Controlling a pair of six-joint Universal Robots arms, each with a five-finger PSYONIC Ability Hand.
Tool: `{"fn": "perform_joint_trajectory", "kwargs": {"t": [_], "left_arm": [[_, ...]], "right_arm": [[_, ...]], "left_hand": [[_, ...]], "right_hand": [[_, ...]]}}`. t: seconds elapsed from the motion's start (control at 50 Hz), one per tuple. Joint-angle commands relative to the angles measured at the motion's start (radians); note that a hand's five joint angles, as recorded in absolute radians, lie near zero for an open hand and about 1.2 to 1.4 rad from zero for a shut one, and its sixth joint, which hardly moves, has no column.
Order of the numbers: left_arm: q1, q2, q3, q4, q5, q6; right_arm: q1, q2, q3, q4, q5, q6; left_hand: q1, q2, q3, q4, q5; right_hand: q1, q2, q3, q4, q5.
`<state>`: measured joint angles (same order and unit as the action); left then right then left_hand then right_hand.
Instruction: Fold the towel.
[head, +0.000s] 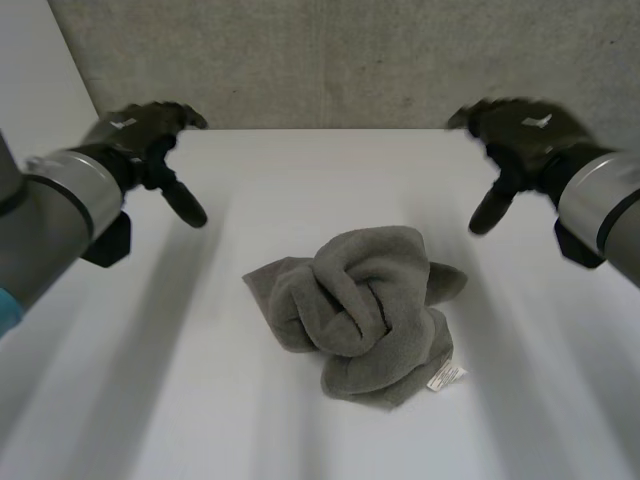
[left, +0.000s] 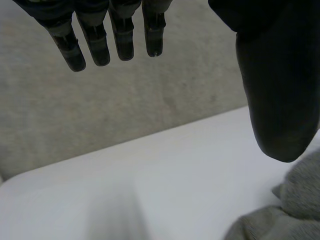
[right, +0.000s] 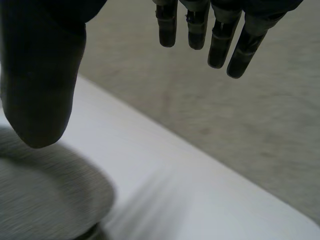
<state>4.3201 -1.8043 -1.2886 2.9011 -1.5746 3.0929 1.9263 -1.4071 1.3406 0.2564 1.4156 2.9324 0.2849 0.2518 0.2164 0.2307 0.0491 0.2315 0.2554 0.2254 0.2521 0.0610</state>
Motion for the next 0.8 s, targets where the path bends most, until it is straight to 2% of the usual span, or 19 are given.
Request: {"fn": "perform_joint_trajectory", "kwargs": {"t": [0.02, 0.04, 0.08, 0.14, 0.18, 0.26, 0.34, 0.5, 0.64, 0.68, 0.8], "left_arm": [[-0.019, -0.140, -0.018, 0.038, 0.090, 0.151], [-0.019, -0.141, -0.018, 0.038, 0.090, 0.151], [-0.036, -0.205, -0.012, 0.037, 0.094, 0.243], [-0.057, -0.254, -0.011, 0.037, 0.105, 0.295], [-0.065, -0.268, -0.011, 0.040, 0.107, 0.305], [-0.066, -0.288, -0.012, 0.046, 0.108, 0.306], [-0.076, -0.325, -0.017, 0.070, 0.108, 0.309], [-0.114, -0.415, -0.018, 0.076, 0.110, 0.309], [-0.154, -0.451, -0.020, 0.076, 0.108, 0.305], [-0.171, -0.452, -0.018, 0.076, 0.108, 0.296], [-0.200, -0.454, -0.020, 0.102, 0.107, 0.254]], "right_arm": [[0.066, -0.001, 0.060, 0.153, -0.176, -0.197], [0.086, -0.003, 0.086, 0.141, -0.173, -0.234], [0.108, 0.000, 0.117, 0.112, -0.165, -0.272], [0.158, 0.004, 0.181, 0.030, -0.135, -0.331], [0.204, 0.010, 0.247, -0.050, -0.083, -0.378], [0.241, 0.016, 0.307, -0.115, -0.026, -0.418], [0.312, 0.022, 0.382, -0.228, 0.040, -0.441], [0.379, 0.033, 0.508, -0.403, 0.085, -0.496], [0.396, 0.072, 0.592, -0.515, 0.114, -0.570], [0.404, 0.088, 0.604, -0.545, 0.117, -0.585], [0.415, 0.169, 0.626, -0.621, 0.141, -0.631]], "left_hand": [[-0.086, -0.053, -0.042, -0.056, -0.025], [-0.086, -0.053, -0.042, -0.056, -0.025], [-0.071, -0.038, -0.042, -0.056, -0.010], [-0.063, -0.030, -0.042, -0.056, -0.001], [-0.054, -0.021, -0.042, -0.056, 0.007], [-0.045, -0.012, -0.042, -0.056, 0.016], [-0.024, 0.009, -0.042, -0.056, 0.037], [-0.024, 0.009, -0.042, -0.056, 0.037], [0.075, 0.108, -0.042, -0.056, 0.137], [0.157, 0.190, -0.042, -0.056, 0.219], [0.163, 0.197, -0.042, -0.056, 0.225]], "right_hand": [[-0.057, -0.081, -0.051, -0.078, -0.061], [-0.057, -0.081, -0.051, -0.078, -0.061], [-0.057, -0.081, -0.051, -0.078, -0.061], [0.009, -0.015, -0.051, -0.078, 0.005], [0.012, -0.012, -0.051, -0.078, 0.008], [0.027, 0.003, -0.051, -0.078, 0.023], [0.179, 0.155, -0.051, -0.078, 0.175], [0.206, 0.182, -0.051, -0.078, 0.202], [0.250, 0.226, -0.051, -0.078, 0.246], [0.273, 0.249, -0.051, -0.078, 0.269], [0.449, 0.425, -0.051, -0.078, 0.445]]}}
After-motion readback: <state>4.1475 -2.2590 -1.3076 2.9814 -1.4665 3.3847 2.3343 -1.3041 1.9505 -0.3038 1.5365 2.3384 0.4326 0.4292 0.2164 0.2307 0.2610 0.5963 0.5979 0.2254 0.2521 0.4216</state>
